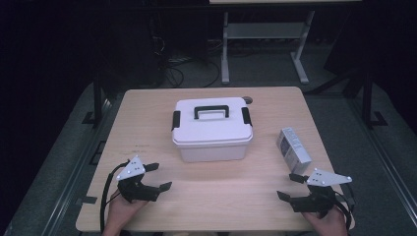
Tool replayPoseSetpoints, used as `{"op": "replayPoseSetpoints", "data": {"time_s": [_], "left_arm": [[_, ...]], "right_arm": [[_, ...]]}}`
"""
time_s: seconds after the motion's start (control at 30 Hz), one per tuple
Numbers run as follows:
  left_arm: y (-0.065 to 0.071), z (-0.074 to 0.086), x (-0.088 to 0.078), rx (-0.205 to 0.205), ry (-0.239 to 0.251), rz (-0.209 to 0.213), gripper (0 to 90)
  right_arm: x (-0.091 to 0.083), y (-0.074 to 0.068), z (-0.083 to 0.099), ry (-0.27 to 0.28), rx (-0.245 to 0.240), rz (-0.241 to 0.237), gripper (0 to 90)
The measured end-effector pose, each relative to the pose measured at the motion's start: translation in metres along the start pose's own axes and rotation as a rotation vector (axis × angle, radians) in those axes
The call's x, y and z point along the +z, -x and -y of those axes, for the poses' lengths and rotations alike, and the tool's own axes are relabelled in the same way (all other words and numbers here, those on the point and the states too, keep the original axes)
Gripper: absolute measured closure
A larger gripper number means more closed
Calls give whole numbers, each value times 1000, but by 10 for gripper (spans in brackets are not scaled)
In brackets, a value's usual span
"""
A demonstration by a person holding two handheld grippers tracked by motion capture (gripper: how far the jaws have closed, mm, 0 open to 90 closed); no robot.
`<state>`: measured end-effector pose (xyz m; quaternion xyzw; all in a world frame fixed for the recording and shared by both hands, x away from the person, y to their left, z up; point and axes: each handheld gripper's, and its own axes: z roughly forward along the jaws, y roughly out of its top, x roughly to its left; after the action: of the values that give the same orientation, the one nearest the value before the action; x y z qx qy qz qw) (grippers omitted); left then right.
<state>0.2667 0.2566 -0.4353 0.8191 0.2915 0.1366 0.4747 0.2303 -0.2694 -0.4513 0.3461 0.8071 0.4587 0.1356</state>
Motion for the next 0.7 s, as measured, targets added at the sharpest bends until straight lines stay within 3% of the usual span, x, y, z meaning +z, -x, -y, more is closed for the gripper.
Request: {"op": "replayPoseSetpoints", "data": {"time_s": [0.43, 0.7], "left_arm": [[-2, -5, -5, -10, 38, 35, 179], [-1, -16, -12, 2, 33, 41, 175]], "right_arm": [[3, 0, -1, 0, -2, -7, 210], [1, 1, -1, 3, 10, -2, 208]]}}
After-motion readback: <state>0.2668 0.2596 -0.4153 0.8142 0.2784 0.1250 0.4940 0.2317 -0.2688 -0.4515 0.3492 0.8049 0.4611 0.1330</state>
